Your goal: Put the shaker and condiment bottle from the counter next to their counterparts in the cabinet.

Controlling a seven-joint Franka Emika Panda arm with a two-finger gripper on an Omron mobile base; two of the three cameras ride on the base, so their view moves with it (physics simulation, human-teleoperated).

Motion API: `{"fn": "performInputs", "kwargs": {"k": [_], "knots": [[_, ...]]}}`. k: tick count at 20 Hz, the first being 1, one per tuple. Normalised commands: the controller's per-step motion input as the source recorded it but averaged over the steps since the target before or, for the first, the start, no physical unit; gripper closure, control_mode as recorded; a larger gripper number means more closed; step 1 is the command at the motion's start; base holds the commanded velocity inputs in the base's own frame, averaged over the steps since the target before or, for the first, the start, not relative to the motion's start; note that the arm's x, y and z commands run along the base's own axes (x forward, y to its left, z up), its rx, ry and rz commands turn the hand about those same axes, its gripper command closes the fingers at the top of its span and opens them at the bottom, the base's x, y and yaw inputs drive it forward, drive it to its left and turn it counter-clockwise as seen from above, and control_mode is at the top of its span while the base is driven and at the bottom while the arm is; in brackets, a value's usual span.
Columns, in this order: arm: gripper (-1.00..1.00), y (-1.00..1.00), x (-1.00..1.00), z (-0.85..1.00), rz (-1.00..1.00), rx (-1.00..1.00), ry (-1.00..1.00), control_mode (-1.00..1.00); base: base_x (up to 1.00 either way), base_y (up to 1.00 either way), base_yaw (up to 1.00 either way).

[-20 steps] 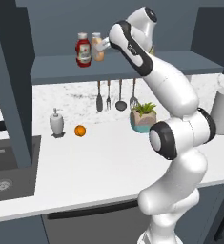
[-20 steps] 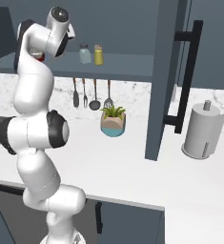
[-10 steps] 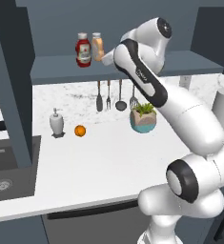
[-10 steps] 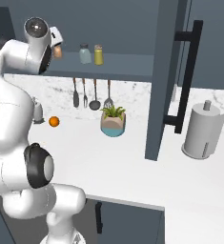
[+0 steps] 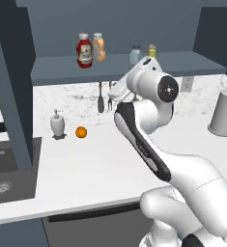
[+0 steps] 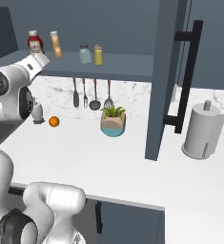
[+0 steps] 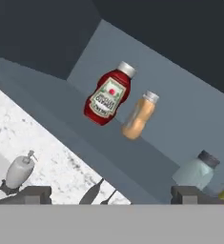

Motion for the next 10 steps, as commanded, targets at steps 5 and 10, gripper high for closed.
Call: {"fn": "performInputs", "kwargs": {"k": [5,10], "knots": [[-1.00,0.00,-1.00,-0.48,-0.22,-0.03,-0.25,-1.00,0.00,0.00,0.00],[-1.00,0.00,-0.99,-0.71,-0.12,0.00,-0.04,-1.00,0.00,0.00,0.00]]}}
